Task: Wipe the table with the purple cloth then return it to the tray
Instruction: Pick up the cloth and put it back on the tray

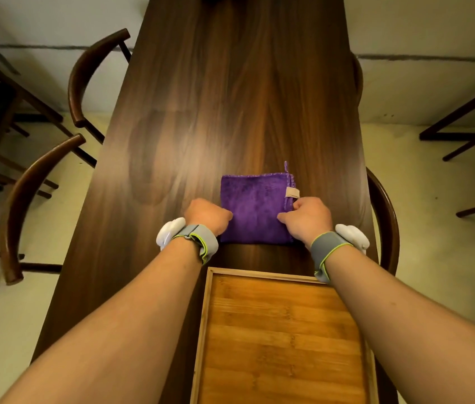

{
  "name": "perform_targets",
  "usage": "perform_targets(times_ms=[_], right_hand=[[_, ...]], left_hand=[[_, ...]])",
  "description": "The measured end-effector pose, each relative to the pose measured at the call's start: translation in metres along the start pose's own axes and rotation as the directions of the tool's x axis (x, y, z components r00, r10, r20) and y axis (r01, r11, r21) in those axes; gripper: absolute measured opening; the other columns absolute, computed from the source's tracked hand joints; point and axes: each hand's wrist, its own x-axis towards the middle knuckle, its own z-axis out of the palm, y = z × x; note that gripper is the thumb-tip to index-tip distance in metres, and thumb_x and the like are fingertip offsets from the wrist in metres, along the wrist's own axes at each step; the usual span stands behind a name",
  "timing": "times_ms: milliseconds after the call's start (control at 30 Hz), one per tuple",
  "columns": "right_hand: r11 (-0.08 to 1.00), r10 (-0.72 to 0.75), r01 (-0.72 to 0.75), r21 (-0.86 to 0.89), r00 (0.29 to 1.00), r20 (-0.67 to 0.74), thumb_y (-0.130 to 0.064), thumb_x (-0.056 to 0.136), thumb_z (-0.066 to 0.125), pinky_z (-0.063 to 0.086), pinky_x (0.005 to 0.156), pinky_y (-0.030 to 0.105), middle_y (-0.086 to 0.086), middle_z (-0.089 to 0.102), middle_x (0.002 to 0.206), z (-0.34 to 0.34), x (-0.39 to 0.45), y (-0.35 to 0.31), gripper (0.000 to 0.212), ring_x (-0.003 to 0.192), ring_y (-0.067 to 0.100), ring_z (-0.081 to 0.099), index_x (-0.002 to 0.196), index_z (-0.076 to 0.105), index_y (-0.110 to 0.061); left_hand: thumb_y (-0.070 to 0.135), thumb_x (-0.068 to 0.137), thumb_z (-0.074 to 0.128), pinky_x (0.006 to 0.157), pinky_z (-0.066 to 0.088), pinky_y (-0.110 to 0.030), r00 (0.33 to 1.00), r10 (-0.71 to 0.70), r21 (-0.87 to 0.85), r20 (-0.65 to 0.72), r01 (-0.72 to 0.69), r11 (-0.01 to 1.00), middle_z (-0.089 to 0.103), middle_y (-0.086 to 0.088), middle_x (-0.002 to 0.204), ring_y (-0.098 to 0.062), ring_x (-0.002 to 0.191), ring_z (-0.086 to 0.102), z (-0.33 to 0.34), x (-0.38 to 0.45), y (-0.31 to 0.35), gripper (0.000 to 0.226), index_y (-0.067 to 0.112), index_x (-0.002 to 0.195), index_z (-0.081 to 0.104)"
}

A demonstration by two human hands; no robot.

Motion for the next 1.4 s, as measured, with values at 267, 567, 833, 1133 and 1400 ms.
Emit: perform_targets(times_ms=[267,567,833,1133,1400], right_hand=[[0.851,-0.098,0.044,0.523,0.992,0.076,-0.018,0.086,0.066,0.058,0.075,0.041,0.005,0.071,0.096,-0.012,-0.012,0.002,0.007,0.088,0.023,0.067,0.091,0.061,-0.02],[0.612,-0.072,-0.088,0.786,0.983,0.167,-0.005,0.087,0.064,0.055,0.049,0.03,0.004,0.072,0.082,-0.047,-0.068,0.009,0.012,0.072,0.015,0.071,0.085,0.063,-0.017],[0.621,-0.063,-0.081,0.779,0.986,0.153,-0.016,0.091,0.062,0.055,0.062,0.031,0.0,0.075,0.091,-0.045,-0.137,0.063,0.007,0.089,0.018,0.071,0.094,0.066,-0.021],[0.695,-0.002,-0.178,0.697,0.968,0.249,-0.02,0.093,0.06,0.057,0.064,0.027,-0.006,0.071,0.1,-0.011,-0.189,0.12,0.014,0.095,0.012,0.068,0.097,0.065,-0.032],[0.786,0.058,-0.217,0.579,0.958,0.281,-0.024,0.094,0.059,0.06,0.069,0.033,0.001,0.067,0.107,0.006,-0.196,0.133,0.012,0.098,0.015,0.065,0.105,0.058,-0.028]], left_hand=[[0.008,0.086,0.063,0.07,0.059,-0.043,0.975,0.004,-0.44,0.222,0.097,0.893,0.068,-0.019,0.097,-0.032,0.088,0.068,-0.021,-0.022,0.011,0.019,0.015,0.071,0.053],[0.012,0.09,0.061,0.049,0.058,-0.031,0.936,0.101,-0.545,0.336,0.106,0.831,0.068,-0.007,0.081,-0.02,0.073,0.067,-0.05,-0.071,0.004,0.011,0.014,0.079,0.057],[0.012,0.089,0.063,0.061,0.058,-0.036,0.89,0.251,-0.592,0.38,0.026,0.806,0.067,-0.016,0.087,-0.028,0.081,0.063,-0.037,-0.122,-0.056,0.005,0.01,0.086,0.06],[0.012,0.09,0.062,0.065,0.054,-0.037,0.863,0.176,-0.491,0.473,0.092,0.866,0.062,-0.024,0.088,-0.03,0.081,0.062,-0.01,-0.152,-0.114,0.011,0.003,0.096,0.059],[0.016,0.089,0.063,0.062,0.051,-0.035,0.893,0.086,-0.4,0.442,0.111,0.91,0.056,-0.007,0.068,-0.016,0.062,0.054,0.007,-0.157,-0.136,0.018,0.003,0.101,0.059]])
